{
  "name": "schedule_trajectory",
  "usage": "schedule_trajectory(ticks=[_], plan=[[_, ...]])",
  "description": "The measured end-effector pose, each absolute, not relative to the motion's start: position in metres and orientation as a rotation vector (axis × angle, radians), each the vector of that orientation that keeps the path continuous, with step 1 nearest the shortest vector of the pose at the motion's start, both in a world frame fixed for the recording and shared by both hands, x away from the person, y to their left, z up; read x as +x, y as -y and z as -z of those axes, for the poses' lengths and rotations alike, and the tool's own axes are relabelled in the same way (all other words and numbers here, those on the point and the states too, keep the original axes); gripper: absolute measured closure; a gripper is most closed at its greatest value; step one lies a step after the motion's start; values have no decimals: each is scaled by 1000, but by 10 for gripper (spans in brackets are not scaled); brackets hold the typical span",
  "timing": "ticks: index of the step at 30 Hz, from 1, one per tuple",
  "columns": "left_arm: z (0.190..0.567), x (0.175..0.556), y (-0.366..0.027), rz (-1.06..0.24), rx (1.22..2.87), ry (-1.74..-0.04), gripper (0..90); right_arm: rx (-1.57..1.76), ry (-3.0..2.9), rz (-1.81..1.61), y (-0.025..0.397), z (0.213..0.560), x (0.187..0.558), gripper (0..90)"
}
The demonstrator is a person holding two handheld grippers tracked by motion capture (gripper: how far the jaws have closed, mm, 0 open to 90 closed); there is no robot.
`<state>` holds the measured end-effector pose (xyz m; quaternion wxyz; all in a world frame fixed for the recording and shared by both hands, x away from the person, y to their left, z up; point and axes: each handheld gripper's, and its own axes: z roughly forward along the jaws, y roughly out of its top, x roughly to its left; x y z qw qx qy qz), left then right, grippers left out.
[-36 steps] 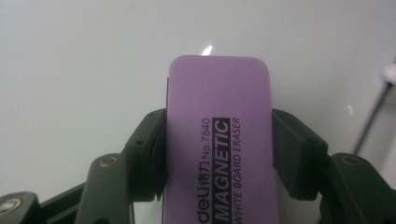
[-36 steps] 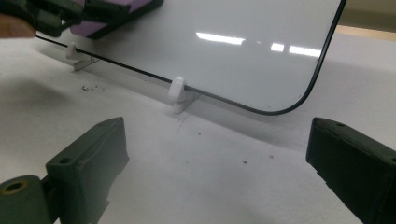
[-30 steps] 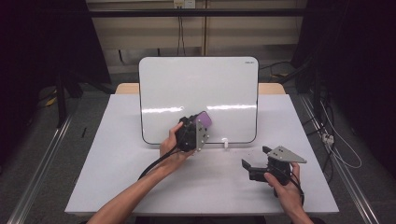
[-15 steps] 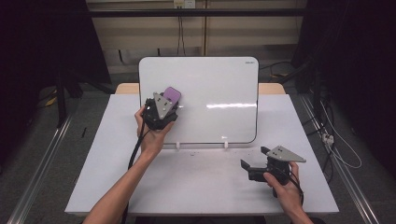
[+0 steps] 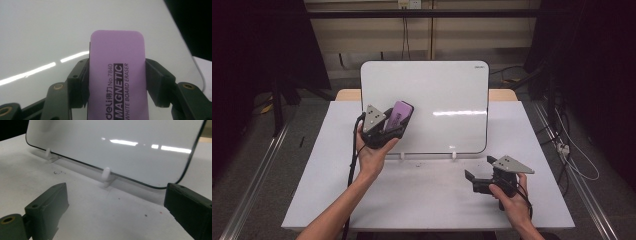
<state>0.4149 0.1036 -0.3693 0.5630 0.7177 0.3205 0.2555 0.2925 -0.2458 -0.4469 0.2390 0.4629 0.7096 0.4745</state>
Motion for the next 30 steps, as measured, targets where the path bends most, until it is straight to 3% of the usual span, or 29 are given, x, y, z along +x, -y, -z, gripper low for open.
schedule_trajectory(ticks=[9, 30], plan=[[374, 396, -109, -432, 1651, -742, 412, 1197, -1974, -1321, 225, 446, 294, 52], [395, 372, -111, -399, 1627, -719, 412, 1127, -1984, -1454, 181, 442, 304, 53]])
